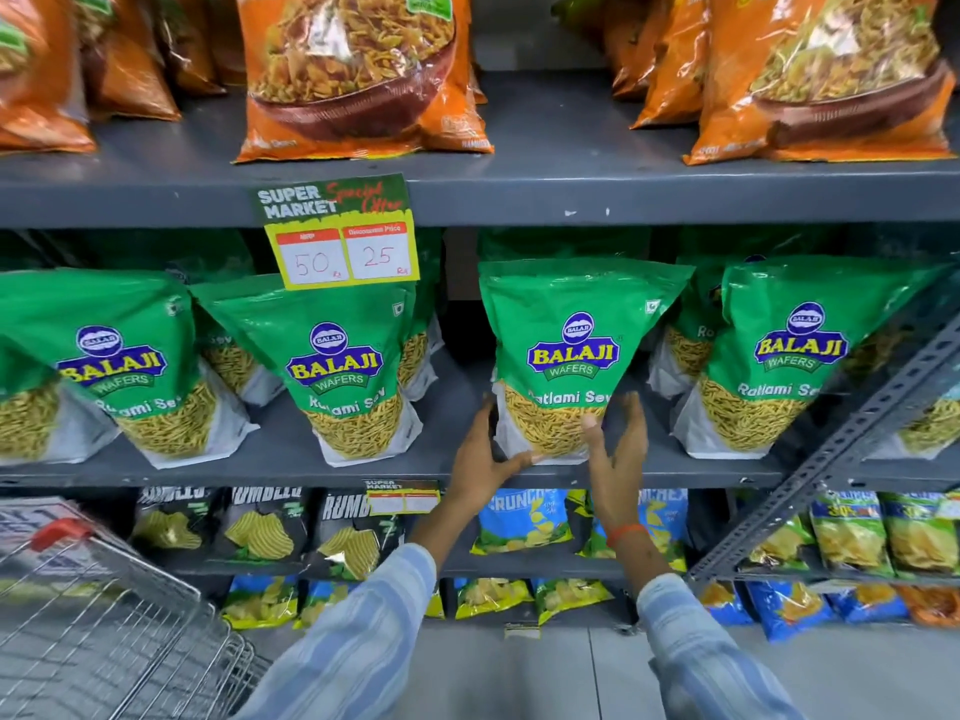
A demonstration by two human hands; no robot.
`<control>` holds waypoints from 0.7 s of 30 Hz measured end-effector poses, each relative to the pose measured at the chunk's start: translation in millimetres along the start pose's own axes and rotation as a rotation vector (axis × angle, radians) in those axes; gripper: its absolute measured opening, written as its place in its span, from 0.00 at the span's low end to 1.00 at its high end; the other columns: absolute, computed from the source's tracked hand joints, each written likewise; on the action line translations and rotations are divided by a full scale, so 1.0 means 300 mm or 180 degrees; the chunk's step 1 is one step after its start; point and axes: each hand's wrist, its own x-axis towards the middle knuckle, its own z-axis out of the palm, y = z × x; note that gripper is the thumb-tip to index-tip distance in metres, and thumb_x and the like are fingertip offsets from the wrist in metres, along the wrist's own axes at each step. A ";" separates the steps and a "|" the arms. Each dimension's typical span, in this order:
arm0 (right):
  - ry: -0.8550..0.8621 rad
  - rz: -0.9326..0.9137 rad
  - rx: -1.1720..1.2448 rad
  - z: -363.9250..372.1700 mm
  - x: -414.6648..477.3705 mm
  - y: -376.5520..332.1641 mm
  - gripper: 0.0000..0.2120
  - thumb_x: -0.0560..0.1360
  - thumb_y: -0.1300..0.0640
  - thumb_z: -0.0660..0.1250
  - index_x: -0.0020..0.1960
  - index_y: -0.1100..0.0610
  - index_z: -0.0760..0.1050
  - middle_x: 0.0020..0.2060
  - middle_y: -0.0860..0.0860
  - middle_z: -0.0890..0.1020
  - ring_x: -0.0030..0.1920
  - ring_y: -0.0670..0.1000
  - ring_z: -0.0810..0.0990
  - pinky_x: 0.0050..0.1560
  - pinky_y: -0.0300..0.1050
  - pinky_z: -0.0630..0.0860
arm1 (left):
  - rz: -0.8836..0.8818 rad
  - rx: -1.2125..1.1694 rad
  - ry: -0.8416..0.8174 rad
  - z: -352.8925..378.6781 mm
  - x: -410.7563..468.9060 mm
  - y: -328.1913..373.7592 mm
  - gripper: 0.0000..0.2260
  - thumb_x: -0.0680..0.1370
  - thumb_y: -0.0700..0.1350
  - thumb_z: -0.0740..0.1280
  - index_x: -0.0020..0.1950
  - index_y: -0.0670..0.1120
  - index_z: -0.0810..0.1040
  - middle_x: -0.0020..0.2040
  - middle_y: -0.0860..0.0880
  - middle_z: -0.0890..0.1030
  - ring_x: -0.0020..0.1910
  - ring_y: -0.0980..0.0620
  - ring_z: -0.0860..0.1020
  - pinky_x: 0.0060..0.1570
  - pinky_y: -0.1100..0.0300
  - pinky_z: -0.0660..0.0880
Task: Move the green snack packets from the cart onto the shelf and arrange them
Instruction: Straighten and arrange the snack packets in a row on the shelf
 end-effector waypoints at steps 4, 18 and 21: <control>0.0757 -0.0722 -0.0157 0.113 -0.125 -0.065 0.26 0.76 0.44 0.55 0.70 0.55 0.60 0.69 0.50 0.65 0.71 0.47 0.61 0.72 0.51 0.62 | 0.1043 0.1104 0.1074 -0.108 -0.102 0.027 0.38 0.73 0.62 0.61 0.75 0.45 0.50 0.78 0.47 0.52 0.76 0.56 0.51 0.75 0.63 0.48; 0.0105 -0.0409 -0.0386 0.738 -0.221 -0.024 0.25 0.76 0.41 0.51 0.68 0.53 0.62 0.67 0.51 0.69 0.69 0.54 0.66 0.69 0.56 0.65 | -0.0045 0.0019 0.0528 -0.640 -0.075 -0.341 0.50 0.63 0.61 0.73 0.75 0.53 0.45 0.77 0.52 0.56 0.75 0.51 0.59 0.69 0.49 0.67; 0.0020 0.0058 -0.0119 0.773 -0.228 -0.011 0.18 0.78 0.45 0.51 0.62 0.54 0.69 0.59 0.55 0.77 0.60 0.54 0.74 0.60 0.54 0.72 | -0.0103 0.0147 0.0250 -0.666 -0.049 -0.366 0.43 0.66 0.53 0.75 0.74 0.51 0.55 0.72 0.49 0.69 0.69 0.47 0.69 0.56 0.63 0.69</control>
